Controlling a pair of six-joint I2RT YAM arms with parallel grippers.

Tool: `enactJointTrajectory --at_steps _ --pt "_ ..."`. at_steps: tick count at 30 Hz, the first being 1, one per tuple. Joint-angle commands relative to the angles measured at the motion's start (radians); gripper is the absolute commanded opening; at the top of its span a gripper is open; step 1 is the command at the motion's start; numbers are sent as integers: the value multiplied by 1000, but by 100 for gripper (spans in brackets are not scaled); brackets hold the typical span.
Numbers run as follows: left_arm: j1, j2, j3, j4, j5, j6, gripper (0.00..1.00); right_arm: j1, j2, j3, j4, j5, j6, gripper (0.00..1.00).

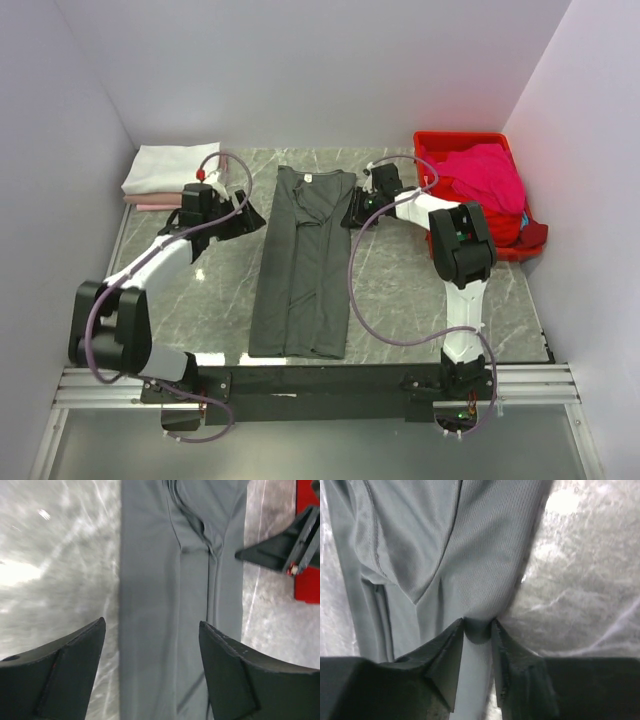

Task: Fold and stack the t-shirts
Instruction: Fold the tshirt

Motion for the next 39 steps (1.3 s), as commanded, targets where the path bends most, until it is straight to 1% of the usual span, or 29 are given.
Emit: enactJointTrajectory --at_steps 1,3,4,7,12,14,16,17,18,19,20,21,22,23,24,26,27,28,29,30,31,32,33,34,35,36,37,39 --pt "5 49 27 90 145 -68 79 -21 53 28 -62 -3 36 30" --pt "5 78 45 88 162 -65 78 -36 65 41 -67 -18 42 21" --pt "5 83 50 87 163 -64 78 -42 70 54 -70 -24 45 12" --pt "6 90 62 77 167 -55 78 -74 88 97 -87 -32 42 0" --pt "6 112 86 73 174 -45 78 -125 124 197 -157 -40 10 0" --pt "6 132 99 48 189 -42 78 -150 151 275 -208 -40 -9 0" --pt "5 152 122 39 203 -33 78 -166 185 392 -258 -47 -51 0" --pt "5 156 129 34 220 -24 77 -179 231 441 -328 -53 -71 0" --pt "5 159 145 31 235 3 77 -186 257 549 -364 -52 -113 0" --pt "-1 159 155 19 248 23 76 -194 312 603 -427 -53 -131 1" --pt "-9 156 178 10 246 51 76 -206 343 663 -467 -53 -154 4" --pt "-21 147 189 -5 227 136 76 -211 373 791 -511 -55 -217 12" --pt "-61 126 201 -21 196 187 77 -216 422 841 -574 -75 -243 20" --pt "-84 112 214 -41 150 291 78 -219 438 879 -603 -116 -295 28" --pt "-130 98 215 -45 127 344 79 -219 444 915 -625 -142 -324 45" --pt "-170 51 206 -44 85 469 80 -213 411 885 -642 -188 -402 57" --pt "-182 37 203 -42 78 491 81 -207 389 824 -638 -196 -421 60" --pt "-196 23 202 -48 84 537 81 -203 339 788 -634 -198 -462 63" --pt "-198 20 206 -58 94 551 81 -197 313 757 -628 -195 -490 64" --pt "-201 18 209 -90 104 570 82 -196 287 692 -630 -193 -536 64" --pt "-210 15 208 -110 134 586 83 -193 233 661 -639 -198 -559 64" --pt "-221 8 191 -125 145 617 83 -196 202 629 -645 -204 -625 65" --pt "-238 -2 170 -137 148 637 82 -194 167 551 -647 -214 -660 66" --pt "-286 -34 147 -142 153 669 82 -193 85 504 -635 -234 -694 66" --pt "-320 -54 90 -144 157 761 80 -191 40 458 -627 -242 -755 67" --pt "-398 -102 58 -147 160 818 80 -188 -46 371 -625 -260 -797 68" --pt "-438 -129 -6 -142 124 915 80 -187 -89 333 -639 -300 -879 69" --pt "-501 -167 -59 -141 84 1009 81 -180 -167 238 -654 -343 -959 71"
